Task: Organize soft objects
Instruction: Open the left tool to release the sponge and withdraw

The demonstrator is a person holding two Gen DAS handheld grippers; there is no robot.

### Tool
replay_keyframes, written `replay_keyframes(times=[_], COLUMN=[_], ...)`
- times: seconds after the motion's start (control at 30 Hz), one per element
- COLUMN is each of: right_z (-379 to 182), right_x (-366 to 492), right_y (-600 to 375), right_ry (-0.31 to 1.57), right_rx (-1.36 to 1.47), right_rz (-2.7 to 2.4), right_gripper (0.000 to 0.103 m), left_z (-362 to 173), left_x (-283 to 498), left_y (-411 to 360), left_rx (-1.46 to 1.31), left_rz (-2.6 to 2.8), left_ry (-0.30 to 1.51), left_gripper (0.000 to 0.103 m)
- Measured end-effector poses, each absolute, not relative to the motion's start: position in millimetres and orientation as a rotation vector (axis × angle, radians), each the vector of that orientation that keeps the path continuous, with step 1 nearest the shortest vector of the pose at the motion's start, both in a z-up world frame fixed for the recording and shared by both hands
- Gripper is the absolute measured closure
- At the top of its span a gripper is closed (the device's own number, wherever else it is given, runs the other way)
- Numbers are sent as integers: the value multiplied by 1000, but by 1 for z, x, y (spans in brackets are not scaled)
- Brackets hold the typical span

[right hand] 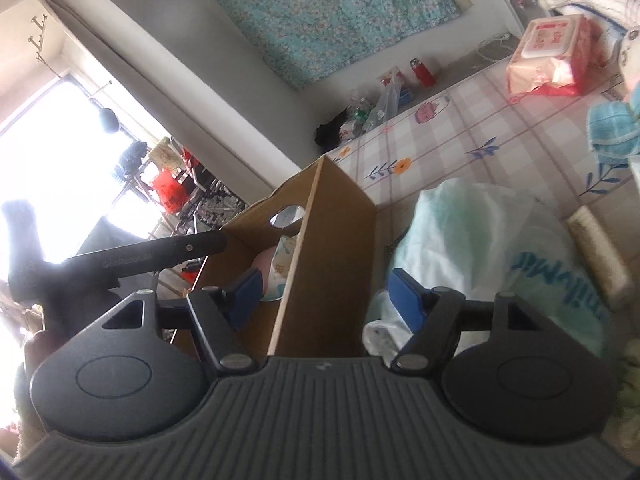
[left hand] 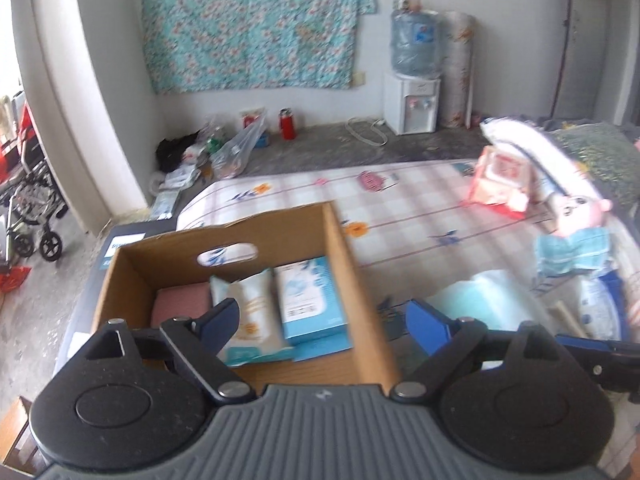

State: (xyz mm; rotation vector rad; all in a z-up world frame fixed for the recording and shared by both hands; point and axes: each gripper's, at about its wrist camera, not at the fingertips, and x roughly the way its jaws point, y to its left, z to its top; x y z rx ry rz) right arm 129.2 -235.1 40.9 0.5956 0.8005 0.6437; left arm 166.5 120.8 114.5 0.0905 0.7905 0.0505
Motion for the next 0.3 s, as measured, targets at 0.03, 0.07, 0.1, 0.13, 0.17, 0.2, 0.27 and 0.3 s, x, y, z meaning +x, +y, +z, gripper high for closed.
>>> replay_keyframes(times=[0.03, 0.07, 0.1, 0.13, 0.17, 0.2, 0.27, 0.3], right_z=[42, 41, 41, 40, 39, 38, 36, 34], right_x=[126, 122, 118, 114, 110, 107, 101, 98], right_y=[-246, -259, -270, -282, -297, -310, -337, -350], right_ry=[785, 767, 753, 738, 723, 712, 693, 688], right_rx=[595, 595, 595, 594, 593, 594, 599, 604], right_rz=[620, 592, 567, 537, 504, 472, 405, 371], right_gripper=[32, 31, 31, 31, 30, 30, 30, 30], left_z=[116, 117, 117, 117, 117, 114, 108, 105], left_x=[165, 163, 161, 160, 159, 157, 155, 153], left_y=[110, 99, 87, 75, 64, 51, 26, 13], left_rx=[90, 86, 78, 67, 56, 44, 26, 27], left_rz=[39, 27, 15, -3, -24, -44, -80, -100], left_ry=[781, 775, 771, 768, 765, 764, 763, 758], left_gripper=[11, 11, 11, 11, 11, 11, 11, 11])
